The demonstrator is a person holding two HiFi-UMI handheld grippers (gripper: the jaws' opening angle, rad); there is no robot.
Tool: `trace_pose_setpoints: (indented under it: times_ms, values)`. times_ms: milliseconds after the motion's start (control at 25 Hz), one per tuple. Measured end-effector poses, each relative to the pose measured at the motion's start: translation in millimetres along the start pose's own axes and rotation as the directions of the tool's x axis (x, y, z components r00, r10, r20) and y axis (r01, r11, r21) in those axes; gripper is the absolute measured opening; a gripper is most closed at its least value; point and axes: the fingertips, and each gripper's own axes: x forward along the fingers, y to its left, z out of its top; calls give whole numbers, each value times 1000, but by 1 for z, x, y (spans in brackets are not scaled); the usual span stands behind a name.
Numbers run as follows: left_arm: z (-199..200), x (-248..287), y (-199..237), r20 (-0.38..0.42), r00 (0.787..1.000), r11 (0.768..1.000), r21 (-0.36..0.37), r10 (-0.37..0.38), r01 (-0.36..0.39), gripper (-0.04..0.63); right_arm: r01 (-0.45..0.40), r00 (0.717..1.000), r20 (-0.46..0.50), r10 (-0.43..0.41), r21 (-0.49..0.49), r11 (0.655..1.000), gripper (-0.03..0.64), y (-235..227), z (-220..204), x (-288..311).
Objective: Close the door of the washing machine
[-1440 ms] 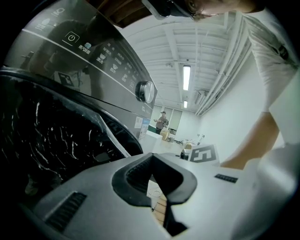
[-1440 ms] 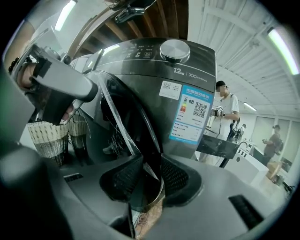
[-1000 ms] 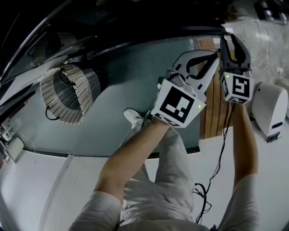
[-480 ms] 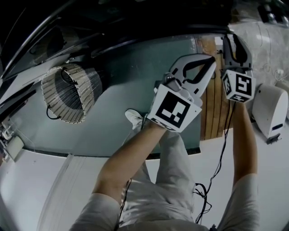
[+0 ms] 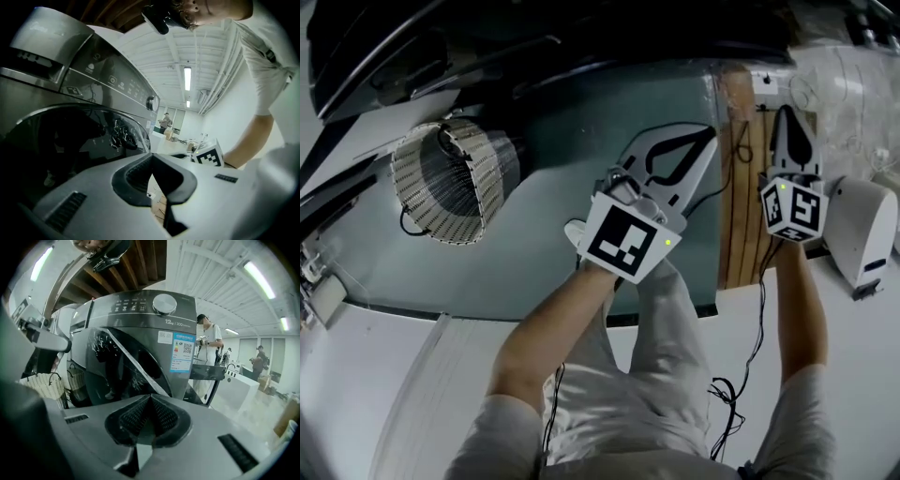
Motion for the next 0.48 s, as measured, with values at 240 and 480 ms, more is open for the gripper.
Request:
trace_pose_setpoints:
  times_ms: [240, 480]
  values:
    - [2, -73, 6, -7, 997, 997, -23, 72, -73, 2, -87, 996, -27, 88, 35, 996, 11, 57, 10, -53]
    - [46, -157, 18, 40, 974, 968, -129, 223, -216, 3, -174, 984, 49, 172, 41, 984, 11, 112, 81, -107]
